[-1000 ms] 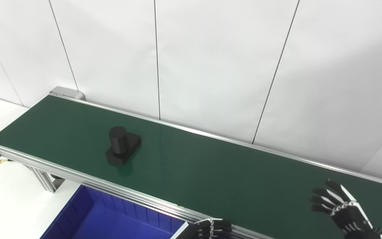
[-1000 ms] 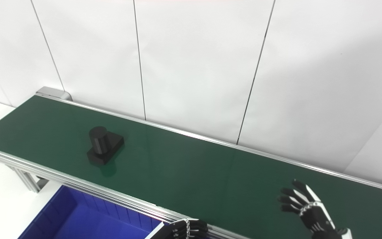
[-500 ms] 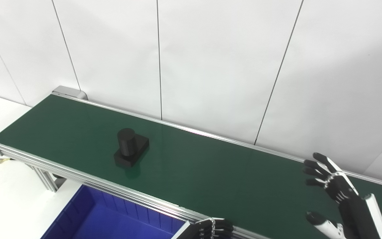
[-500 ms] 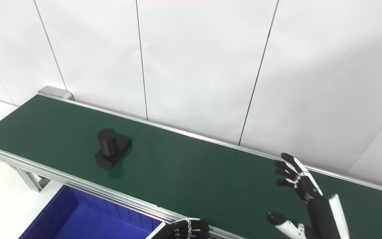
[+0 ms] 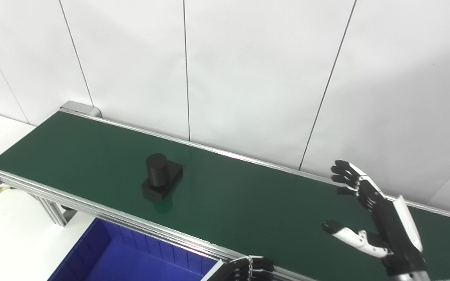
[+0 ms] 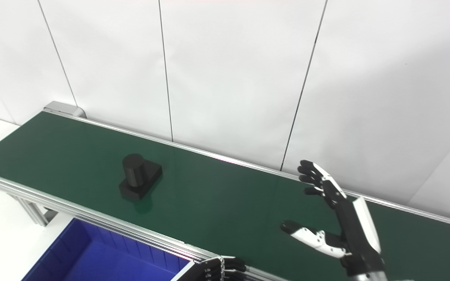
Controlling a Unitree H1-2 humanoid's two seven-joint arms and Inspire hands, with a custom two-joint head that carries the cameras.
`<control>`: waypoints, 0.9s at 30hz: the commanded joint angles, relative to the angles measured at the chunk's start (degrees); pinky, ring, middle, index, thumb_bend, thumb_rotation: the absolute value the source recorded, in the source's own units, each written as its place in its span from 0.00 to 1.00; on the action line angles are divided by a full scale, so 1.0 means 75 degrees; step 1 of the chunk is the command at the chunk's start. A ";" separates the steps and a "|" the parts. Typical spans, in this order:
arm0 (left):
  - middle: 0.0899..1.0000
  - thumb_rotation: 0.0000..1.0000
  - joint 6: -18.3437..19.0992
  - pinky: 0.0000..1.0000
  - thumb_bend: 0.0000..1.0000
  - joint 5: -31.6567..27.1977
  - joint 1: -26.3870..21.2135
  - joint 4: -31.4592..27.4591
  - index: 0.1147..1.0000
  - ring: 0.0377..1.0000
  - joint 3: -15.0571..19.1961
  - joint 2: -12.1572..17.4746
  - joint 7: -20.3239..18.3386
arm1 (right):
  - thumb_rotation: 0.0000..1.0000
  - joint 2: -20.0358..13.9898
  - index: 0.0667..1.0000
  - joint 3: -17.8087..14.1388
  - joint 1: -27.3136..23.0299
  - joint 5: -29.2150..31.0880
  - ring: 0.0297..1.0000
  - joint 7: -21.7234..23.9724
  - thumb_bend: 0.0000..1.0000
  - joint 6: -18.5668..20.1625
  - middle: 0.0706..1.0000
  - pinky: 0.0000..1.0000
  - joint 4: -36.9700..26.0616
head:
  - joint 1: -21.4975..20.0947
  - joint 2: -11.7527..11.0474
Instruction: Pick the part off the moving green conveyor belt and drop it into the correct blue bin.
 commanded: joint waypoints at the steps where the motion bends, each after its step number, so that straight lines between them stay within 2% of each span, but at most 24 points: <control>1: 0.76 0.17 -0.0337 0.71 1.00 -0.0083 -0.0137 -0.0121 0.73 0.75 0.0002 0.0003 -0.0020 | 0.52 0.0082 0.88 0.0066 -0.0383 -0.0087 0.81 0.0077 0.71 0.0124 0.85 0.73 -0.0013 | 0.0000 0.0012; 8: 0.76 0.16 -0.0336 0.72 1.00 -0.0081 -0.0151 -0.0115 0.73 0.75 0.0004 0.0004 -0.0027 | 0.53 0.0232 0.89 0.0288 -0.0875 -0.0546 0.83 0.0052 0.73 0.0188 0.86 0.76 0.0790 | -0.0021 0.0015; 16: 0.76 0.16 -0.0317 0.72 1.00 -0.0034 -0.0167 -0.0076 0.73 0.75 -0.0001 -0.0043 0.0018 | 0.55 0.0537 0.91 0.0481 -0.1515 -0.0811 0.86 -0.0077 0.77 -0.0245 0.87 0.79 0.2073 | -0.0005 0.0021; 21: 0.76 0.16 -0.0307 0.73 1.00 -0.0082 -0.0163 -0.0079 0.73 0.75 -0.0019 -0.0090 -0.0004 | 0.53 0.0785 0.90 0.0604 -0.1886 -0.0942 0.86 -0.0254 0.79 -0.0549 0.86 0.77 0.2754 | 0.0007 0.0033; 27: 0.77 0.16 -0.0346 0.72 1.00 0.0020 -0.0177 -0.0080 0.73 0.75 -0.0034 -0.0110 0.0035 | 0.56 0.0997 0.90 0.0824 -0.2199 -0.1349 0.86 -0.0497 0.81 -0.0465 0.86 0.78 0.3164 | 0.0013 0.0059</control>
